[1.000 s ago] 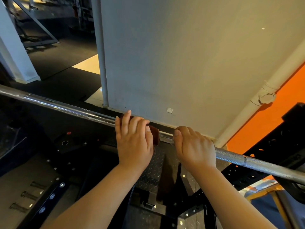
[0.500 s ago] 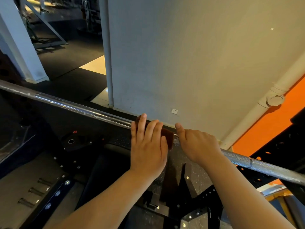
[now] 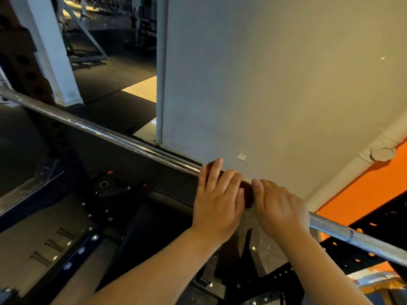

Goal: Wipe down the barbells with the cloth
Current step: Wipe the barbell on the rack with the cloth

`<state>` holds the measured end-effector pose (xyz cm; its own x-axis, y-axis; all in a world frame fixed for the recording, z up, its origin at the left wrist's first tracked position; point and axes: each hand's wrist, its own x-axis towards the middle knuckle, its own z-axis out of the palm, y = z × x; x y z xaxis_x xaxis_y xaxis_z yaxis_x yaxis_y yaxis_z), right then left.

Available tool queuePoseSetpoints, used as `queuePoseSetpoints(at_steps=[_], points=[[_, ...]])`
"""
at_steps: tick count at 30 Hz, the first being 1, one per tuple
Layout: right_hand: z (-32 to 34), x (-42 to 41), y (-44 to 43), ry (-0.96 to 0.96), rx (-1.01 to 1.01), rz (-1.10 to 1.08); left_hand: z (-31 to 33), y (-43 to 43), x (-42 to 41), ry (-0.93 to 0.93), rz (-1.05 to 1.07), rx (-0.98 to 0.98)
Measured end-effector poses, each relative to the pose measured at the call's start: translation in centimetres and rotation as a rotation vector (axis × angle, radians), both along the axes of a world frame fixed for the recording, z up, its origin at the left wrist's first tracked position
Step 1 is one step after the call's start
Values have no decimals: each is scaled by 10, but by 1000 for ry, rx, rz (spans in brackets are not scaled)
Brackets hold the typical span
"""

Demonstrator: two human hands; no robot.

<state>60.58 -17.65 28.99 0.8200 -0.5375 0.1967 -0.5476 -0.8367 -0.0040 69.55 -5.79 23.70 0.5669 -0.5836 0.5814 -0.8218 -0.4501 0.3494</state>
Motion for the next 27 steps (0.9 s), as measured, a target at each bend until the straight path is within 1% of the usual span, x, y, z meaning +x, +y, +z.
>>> queuePoseSetpoints(at_steps=[2, 4, 6, 9, 12, 14, 16, 18, 20, 22, 24, 27], points=[[-1, -2, -1, 10, -10, -1, 0, 9, 10, -68, -80, 39], [-1, -3, -2, 32, -22, -6, 3, 25, 33, -104, -111, 93], [1, -4, 1, 41, -25, -20, 6, 43, 62, -62, -37, 74], [3, 0, 7, 51, -41, -53, 8, 68, 99, 58, 162, -20], [3, 9, 8, 65, -36, -96, 12, 64, 93, 125, 277, -68], [0, 11, 7, 43, -42, -111, 14, 48, 67, 134, 263, -68], [-4, 10, 6, 4, -58, -103, 9, 31, 39, 90, 153, -27], [-9, 7, 5, -51, -64, -86, -1, 23, 26, -7, 21, 41], [-12, 6, 4, -75, -72, -80, -5, 28, 31, -116, -54, 97], [-13, 4, 4, -79, -79, -95, -3, 41, 47, -150, -95, 121], [-13, 3, 5, -89, -92, -114, -2, 56, 71, -80, -70, 73], [-12, 6, 8, -66, -103, -142, -5, 84, 118, 15, 119, -69]])
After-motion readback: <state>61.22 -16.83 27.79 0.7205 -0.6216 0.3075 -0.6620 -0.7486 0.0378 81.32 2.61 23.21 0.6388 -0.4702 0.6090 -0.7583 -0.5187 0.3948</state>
